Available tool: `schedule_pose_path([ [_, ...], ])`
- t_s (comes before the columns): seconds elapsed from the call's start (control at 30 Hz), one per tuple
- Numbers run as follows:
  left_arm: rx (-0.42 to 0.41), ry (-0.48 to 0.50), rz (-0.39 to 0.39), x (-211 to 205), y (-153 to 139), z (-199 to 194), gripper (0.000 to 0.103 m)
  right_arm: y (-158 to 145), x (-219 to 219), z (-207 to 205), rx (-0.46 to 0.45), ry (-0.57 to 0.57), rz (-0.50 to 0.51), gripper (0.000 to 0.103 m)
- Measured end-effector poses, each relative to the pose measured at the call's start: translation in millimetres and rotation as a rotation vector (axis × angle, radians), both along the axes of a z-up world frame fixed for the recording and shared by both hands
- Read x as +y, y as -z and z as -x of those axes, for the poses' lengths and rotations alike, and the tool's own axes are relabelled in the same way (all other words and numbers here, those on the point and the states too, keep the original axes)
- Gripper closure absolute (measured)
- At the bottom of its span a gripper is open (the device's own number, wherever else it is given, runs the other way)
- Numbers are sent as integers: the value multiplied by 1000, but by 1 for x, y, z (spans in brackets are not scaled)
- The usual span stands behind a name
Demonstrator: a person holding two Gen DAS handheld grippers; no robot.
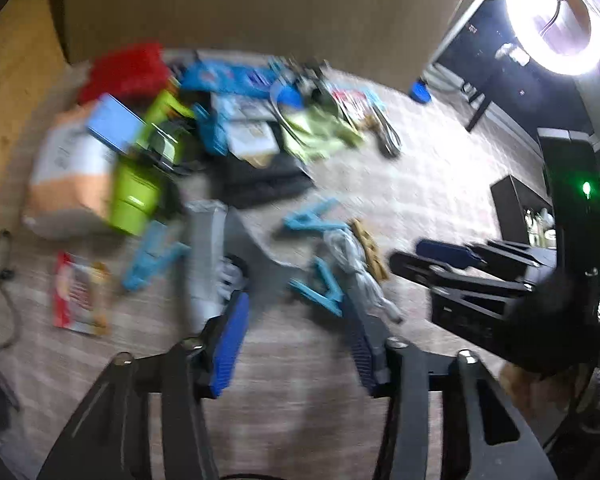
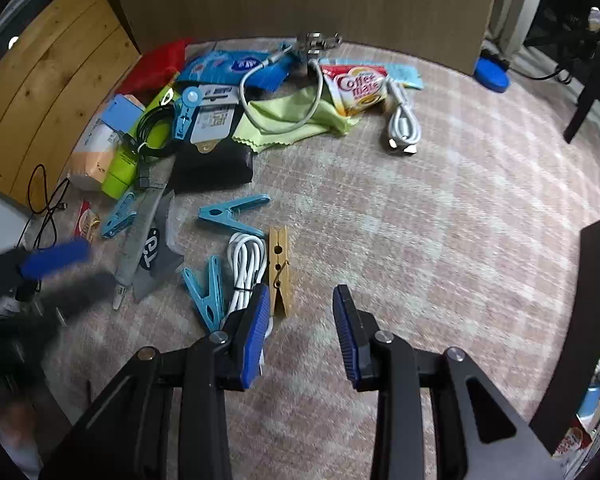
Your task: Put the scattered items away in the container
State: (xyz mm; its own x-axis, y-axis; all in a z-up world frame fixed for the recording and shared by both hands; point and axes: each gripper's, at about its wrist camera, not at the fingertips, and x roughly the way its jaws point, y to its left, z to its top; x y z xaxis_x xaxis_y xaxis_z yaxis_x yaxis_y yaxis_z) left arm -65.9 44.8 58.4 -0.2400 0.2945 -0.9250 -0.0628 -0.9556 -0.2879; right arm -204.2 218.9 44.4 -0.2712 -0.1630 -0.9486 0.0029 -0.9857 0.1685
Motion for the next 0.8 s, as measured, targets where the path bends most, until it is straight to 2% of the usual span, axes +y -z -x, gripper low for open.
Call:
schedule_pose_path([
  [0.1, -80, -36, -33, 5, 19, 8, 82, 7, 1, 5, -24, -4, 11, 73],
  [0.2, -113, -77, -43, 7, 27, 14, 83, 14, 4, 7, -46, -1, 34, 75],
  [0.33, -131, -126, -63, 5, 31, 20, 83, 16, 6, 8, -49, 4, 48, 75],
  [0.43, -130, -128, -44, 10, 34, 23, 83, 16, 8, 9, -56, 9, 69, 77],
  [0.57, -131, -162, -25, 9, 40, 24, 90, 13, 5, 17, -65, -3, 93, 78],
  [0.8, -123, -175, -9, 3, 42, 23, 92, 16, -7, 23, -82, -29, 53, 81],
])
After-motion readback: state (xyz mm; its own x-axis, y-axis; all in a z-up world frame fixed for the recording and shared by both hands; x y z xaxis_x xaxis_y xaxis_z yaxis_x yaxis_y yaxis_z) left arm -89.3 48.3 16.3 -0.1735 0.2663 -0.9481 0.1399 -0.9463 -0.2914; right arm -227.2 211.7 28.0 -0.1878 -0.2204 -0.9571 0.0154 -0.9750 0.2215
